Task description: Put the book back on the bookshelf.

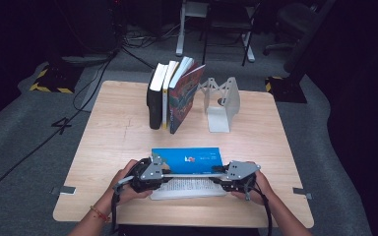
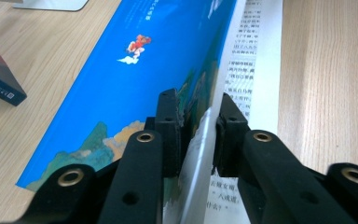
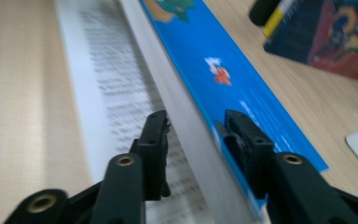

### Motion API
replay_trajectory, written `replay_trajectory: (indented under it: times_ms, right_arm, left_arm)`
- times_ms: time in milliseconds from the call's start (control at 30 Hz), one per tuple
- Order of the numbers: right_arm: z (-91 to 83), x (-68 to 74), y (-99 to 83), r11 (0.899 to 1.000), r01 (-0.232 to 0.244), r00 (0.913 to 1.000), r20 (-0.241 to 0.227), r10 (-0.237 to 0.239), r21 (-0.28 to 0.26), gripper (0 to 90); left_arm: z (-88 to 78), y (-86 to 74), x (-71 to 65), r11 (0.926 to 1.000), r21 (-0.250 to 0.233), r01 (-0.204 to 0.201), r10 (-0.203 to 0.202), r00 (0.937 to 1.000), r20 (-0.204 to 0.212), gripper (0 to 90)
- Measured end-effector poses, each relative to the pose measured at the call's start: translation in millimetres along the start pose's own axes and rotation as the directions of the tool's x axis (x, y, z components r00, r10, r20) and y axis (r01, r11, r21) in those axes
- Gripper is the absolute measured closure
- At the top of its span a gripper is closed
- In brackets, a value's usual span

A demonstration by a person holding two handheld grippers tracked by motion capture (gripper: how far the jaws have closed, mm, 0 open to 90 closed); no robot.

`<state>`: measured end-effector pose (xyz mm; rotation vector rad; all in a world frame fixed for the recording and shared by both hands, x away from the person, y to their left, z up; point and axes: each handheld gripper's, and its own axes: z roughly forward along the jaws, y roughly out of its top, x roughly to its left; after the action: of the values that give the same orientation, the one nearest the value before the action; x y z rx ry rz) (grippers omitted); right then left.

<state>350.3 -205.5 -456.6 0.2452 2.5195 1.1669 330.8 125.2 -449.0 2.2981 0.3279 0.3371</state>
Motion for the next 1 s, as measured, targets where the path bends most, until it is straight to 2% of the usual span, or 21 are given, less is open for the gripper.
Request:
replay_trajectory:
  times_ms: [67, 133, 233, 333, 467, 533, 633, 700, 800, 900, 933, 967, 1000]
  right_arm:
    - [3.3, -7.4, -6.6, 1.0, -0.018, 0.9998, -0.006, 0.018, 0.0, 62.1]
    - [3.7, -12.1, -10.6, 0.999, -0.035, 0.9992, -0.019, 0.034, -0.016, 65.4]
    - [3.4, -8.7, -7.3, 1.0, -0.002, 1.0, -0.007, 0.002, -0.013, 70.3]
    - [3.3, -1.2, -1.9, 0.999, 0.031, 0.9995, 0.003, -0.031, -0.008, 75.2]
    - [3.4, 9.0, 8.5, 0.997, 0.075, 0.9969, 0.024, -0.076, 0.014, 76.8]
    - [4.1, 12.6, 11.0, 0.996, 0.081, 0.9963, 0.025, -0.082, 0.024, 76.9]
    - [4.7, 16.8, 15.9, 0.995, 0.093, 0.9952, 0.026, -0.094, 0.026, 77.2]
    - [5.1, 19.7, 19.6, 0.995, 0.098, 0.9949, 0.023, -0.098, 0.025, 77.6]
    - [7.0, 24.3, 24.5, 0.994, 0.105, 0.9942, 0.02, -0.106, 0.029, 77.8]
    - [8.0, 27.2, 27.8, 0.994, 0.108, 0.994, 0.016, -0.109, 0.03, 77.8]
    - [8.2, 27.7, 28.8, 0.994, 0.107, 0.9941, 0.014, -0.108, 0.029, 77.8]
    - [8.4, 28.9, 30.4, 0.994, 0.106, 0.9942, 0.013, -0.107, 0.025, 77.7]
    - [8.5, 29.5, 31.3, 0.994, 0.106, 0.9943, 0.012, -0.106, 0.021, 77.6]
  left_arm:
    - [-0.5, -0.1, 1.2, 1.0, 0.002, -0.005, 0.005, 1.0, 0.004, 76.5]
    - [-1.7, -0.5, 3.1, 1.0, -0.003, 0.009, -0.009, 1.0, 0.003, 76.6]
    - [-4.5, -0.3, 6.9, 0.9992, -0.002, 0.04, -0.04, 0.9992, 0.002, 73.7]
    - [-8.7, 2.1, 7.0, 0.9974, 0.006, 0.072, -0.072, 0.9969, -0.03, 66.4]
    - [-7.8, 9.6, -1.5, 0.9967, 0.052, 0.063, -0.059, 0.9958, -0.07, 58.3]
    - [-4.8, 13.9, -6.5, 0.9966, 0.065, 0.051, -0.046, 0.9963, -0.073, 56.2]
    - [1.4, 21.4, -14.0, 0.9961, 0.071, 0.052, -0.047, 0.9964, -0.07, 56.5]
    - [6.8, 26.2, -19.3, 0.9948, 0.093, 0.041, -0.033, 0.9954, -0.09, 56.5]
    - [19.3, 29.7, -26.2, 0.9913, 0.116, 0.062, -0.05, 0.9932, -0.106, 55.2]
    - [27.6, 28.9, -29.6, 0.9886, 0.14, 0.055, -0.035, 0.9897, -0.138, 54.9]
    - [29.0, 28.1, -29.6, 0.9894, 0.132, 0.062, -0.041, 0.9872, -0.154, 56.5]
    - [29.0, 27.5, -29.1, 0.99, 0.128, 0.06, -0.04, 0.9871, -0.155, 62.1]
    - [28.1, 26.8, -28.3, 0.9908, 0.124, 0.055, -0.036, 0.9884, -0.147, 63.5]
